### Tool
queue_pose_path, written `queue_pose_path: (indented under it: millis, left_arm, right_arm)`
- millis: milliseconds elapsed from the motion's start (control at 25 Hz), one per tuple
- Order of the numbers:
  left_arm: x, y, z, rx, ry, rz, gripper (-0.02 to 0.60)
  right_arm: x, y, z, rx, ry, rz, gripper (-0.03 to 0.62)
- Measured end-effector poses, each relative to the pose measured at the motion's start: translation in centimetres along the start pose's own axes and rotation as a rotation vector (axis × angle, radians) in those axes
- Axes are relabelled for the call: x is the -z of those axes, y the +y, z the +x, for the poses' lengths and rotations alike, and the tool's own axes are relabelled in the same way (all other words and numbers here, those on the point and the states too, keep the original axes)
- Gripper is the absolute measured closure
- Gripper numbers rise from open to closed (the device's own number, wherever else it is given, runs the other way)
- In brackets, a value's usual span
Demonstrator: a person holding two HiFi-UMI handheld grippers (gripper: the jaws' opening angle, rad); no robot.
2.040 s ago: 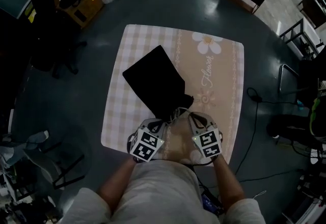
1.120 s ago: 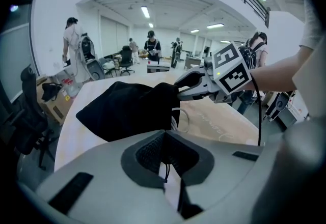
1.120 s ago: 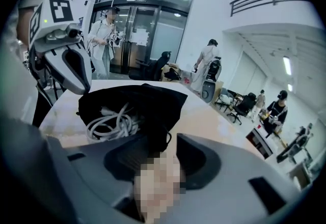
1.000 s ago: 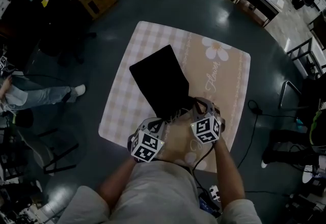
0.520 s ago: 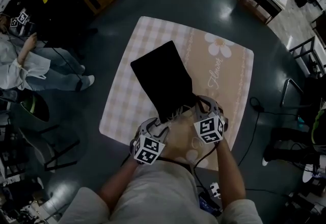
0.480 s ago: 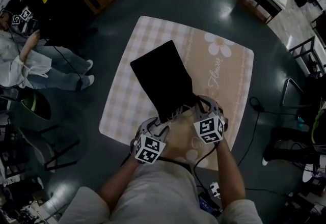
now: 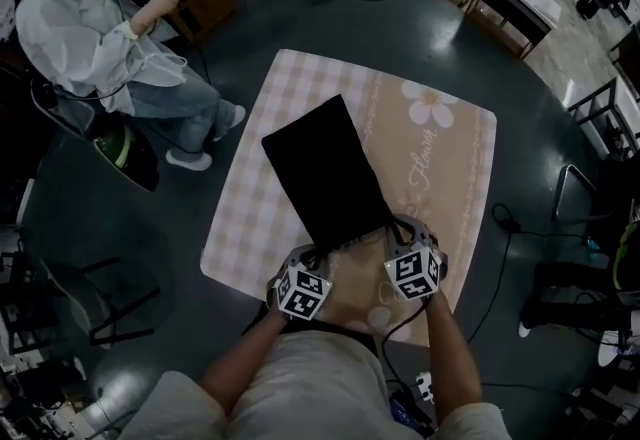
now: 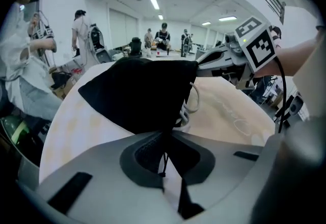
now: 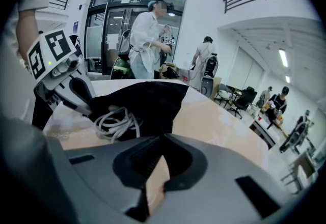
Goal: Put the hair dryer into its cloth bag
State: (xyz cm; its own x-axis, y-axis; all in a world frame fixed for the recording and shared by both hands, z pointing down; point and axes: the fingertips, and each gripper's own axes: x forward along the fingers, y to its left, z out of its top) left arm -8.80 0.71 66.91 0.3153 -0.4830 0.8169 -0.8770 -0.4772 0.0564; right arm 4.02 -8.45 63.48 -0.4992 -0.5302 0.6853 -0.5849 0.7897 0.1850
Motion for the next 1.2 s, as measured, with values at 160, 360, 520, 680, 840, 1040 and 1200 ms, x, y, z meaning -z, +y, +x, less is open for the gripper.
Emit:
queue_pose_path:
  millis: [160, 360, 520, 680, 840, 1040, 1200]
  left_arm:
    - [-1.5, 0.9, -2.2, 0.002, -0.085, -0.052, 0.563]
    - [-4.0, 3.2, -5.5, -0.034, -0.175, -0.120, 0.565]
    - [-5.5, 4.6, -8.0, -0.031, -0.236, -0.163, 0.565]
    - [-7.6, 6.7, -10.1, -0.030, -0.304, -0.177, 0.565]
    - [-10.0, 8.1, -11.6, -0.003, -0.366, -0.160, 0.565]
    - [-12.2, 8.9, -13.3, 0.052, -0.418, -0.134, 0.565]
    - [-12.7, 8.4, -14.9, 0.091, -0.427, -0.114, 0.565]
  right_arm:
    - [-1.1, 0.4, -1.8, -0.003, -0.075, 0.092, 0.574]
    - [-4.6, 1.5, -3.6, -0.011, -0.150, 0.190, 0.574]
    - [-6.8, 2.5, -4.6, 0.001, -0.183, 0.240, 0.574]
    - [-9.0, 2.6, -5.4, 0.035, -0.210, 0.287, 0.574]
    - [-10.6, 2.5, -6.4, 0.093, -0.214, 0.305, 0.574]
    - [-12.2, 2.3, -8.3, 0.173, -0.210, 0.369, 0.574]
    - [-12.7, 2.8, -9.9, 0.209, -0.205, 0.422, 0.574]
